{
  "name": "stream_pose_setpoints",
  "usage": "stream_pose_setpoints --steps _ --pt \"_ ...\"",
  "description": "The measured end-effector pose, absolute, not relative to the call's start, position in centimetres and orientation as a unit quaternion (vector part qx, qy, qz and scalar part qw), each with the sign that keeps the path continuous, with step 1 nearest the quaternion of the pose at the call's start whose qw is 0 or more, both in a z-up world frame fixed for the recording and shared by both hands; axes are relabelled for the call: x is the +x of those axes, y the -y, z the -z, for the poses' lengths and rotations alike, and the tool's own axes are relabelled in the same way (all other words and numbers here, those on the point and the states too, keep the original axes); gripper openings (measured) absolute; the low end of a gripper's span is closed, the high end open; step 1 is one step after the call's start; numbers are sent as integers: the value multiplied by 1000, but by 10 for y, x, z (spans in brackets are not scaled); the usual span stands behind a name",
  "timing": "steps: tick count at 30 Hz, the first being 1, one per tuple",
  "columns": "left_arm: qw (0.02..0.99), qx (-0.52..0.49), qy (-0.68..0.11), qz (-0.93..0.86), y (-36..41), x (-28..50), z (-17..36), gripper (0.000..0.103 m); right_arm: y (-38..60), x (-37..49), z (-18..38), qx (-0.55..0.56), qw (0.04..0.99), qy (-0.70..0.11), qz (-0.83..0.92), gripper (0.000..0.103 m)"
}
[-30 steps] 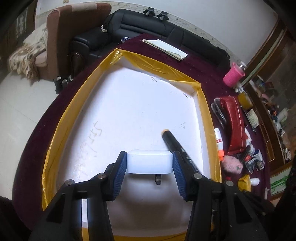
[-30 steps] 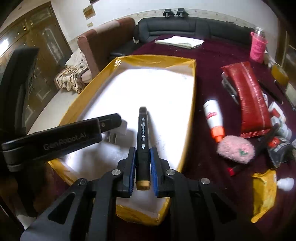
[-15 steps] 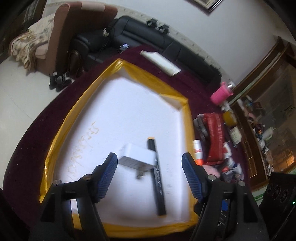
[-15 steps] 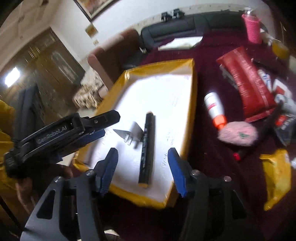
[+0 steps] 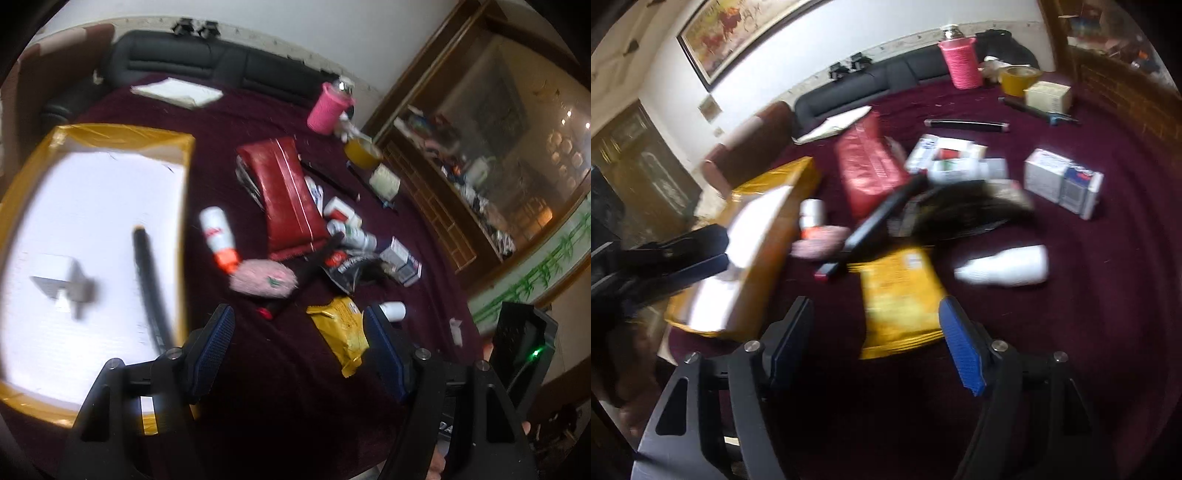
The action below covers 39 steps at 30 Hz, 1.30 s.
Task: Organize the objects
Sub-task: 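Release the marker and plug into the tray with both tools, then grasp the yellow cracker packet with the right tool while the left grasps a black marker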
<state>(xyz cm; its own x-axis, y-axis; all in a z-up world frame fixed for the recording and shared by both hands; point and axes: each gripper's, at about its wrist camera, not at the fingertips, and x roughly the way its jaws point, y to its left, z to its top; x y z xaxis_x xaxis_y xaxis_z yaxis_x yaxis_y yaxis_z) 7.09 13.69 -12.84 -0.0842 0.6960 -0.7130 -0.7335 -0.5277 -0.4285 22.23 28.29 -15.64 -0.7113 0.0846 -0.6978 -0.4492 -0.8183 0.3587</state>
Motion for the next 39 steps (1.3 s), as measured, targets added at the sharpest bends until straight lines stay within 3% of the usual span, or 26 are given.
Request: stream_pose_setpoints --steps 7,9,12,20,23,28,31,33,35,39 --pt "494 -483 -53 -721 -169 66 133 66 -289 199 176 -405 155 -235 -870 70" --pt "499 -477 -65 -720 -176 64 131 66 -285 194 176 -409 172 -218 -869 55" --pt "508 -471 -85 -716 -189 65 129 66 -288 196 176 -408 184 -229 -864 42" --pt "518 -436 -188 -711 -241 79 142 65 -291 236 177 -398 193 -273 -854 42" --pt "520 -415 -235 -709 -257 85 150 57 -293 243 179 -395 191 -285 -852 42" --pt "516 -412 -287 -694 -267 90 170 26 -294 242 176 -394 188 -289 -852 43" --pt "514 -419 -291 -690 -267 87 176 25 -293 241 176 -393 185 -293 -852 43" --pt "510 -427 -295 -686 -270 85 183 16 -293 240 177 -394 184 -296 -851 43" --pt "509 -433 -289 -686 -268 85 184 14 -293 240 177 -392 183 -299 -851 43" --pt "524 -445 -236 -687 -246 90 171 12 -295 242 177 -386 178 -310 -850 42"
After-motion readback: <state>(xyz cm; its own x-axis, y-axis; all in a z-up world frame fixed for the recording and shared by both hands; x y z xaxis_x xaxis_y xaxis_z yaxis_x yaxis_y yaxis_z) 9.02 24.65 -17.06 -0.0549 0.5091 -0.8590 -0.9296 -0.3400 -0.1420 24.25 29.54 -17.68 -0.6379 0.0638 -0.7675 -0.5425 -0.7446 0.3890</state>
